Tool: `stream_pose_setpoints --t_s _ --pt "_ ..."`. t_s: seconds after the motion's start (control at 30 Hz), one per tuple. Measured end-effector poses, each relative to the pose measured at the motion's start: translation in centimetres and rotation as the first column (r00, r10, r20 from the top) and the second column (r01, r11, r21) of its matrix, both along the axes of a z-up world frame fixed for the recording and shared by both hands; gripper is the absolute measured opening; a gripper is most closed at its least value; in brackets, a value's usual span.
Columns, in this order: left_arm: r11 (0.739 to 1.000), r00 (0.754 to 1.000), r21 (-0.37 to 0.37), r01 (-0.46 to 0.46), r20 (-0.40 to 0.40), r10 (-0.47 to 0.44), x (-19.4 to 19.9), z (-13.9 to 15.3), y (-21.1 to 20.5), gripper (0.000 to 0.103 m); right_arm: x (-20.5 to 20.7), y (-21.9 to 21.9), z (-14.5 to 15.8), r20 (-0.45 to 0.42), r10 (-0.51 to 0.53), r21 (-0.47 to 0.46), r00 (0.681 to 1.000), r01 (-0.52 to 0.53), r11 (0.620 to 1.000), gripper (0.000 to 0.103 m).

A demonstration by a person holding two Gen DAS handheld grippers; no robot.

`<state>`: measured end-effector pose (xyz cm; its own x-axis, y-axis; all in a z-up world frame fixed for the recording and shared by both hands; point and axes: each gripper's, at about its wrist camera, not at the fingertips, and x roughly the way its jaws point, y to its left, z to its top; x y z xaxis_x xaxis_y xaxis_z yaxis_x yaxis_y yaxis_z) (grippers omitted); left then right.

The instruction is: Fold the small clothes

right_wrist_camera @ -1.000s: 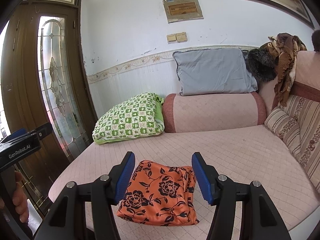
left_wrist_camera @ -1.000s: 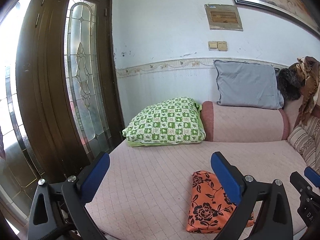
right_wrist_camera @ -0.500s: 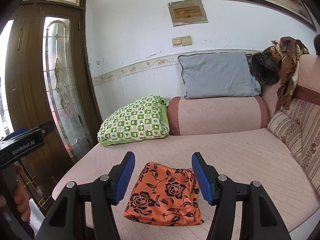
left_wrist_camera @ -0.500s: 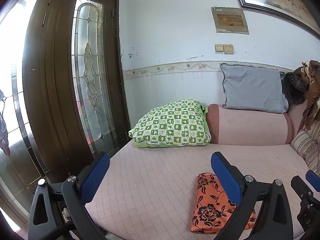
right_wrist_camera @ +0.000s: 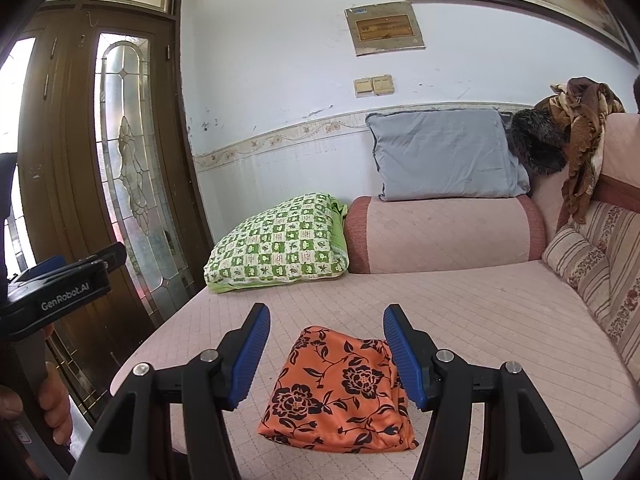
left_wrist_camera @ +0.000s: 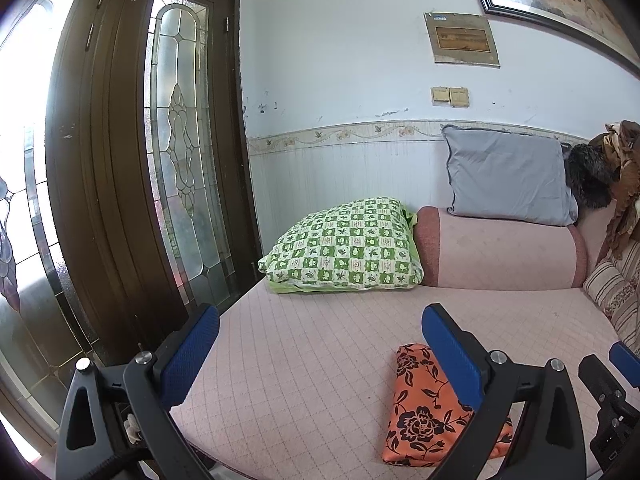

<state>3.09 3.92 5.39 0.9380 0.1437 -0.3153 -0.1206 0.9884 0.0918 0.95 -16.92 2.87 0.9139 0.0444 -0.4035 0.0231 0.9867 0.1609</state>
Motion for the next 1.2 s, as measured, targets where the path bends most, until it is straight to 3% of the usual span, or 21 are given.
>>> stream_pose_setpoints --t_s 1.2 --pt "1.0 1.0 0.006 0.02 -0.004 -0.02 -0.4 -0.1 0.3 0.101 0.5 0.9 -1.0 -0.033 0.028 0.0 0.999 -0.028 1.0 0.063"
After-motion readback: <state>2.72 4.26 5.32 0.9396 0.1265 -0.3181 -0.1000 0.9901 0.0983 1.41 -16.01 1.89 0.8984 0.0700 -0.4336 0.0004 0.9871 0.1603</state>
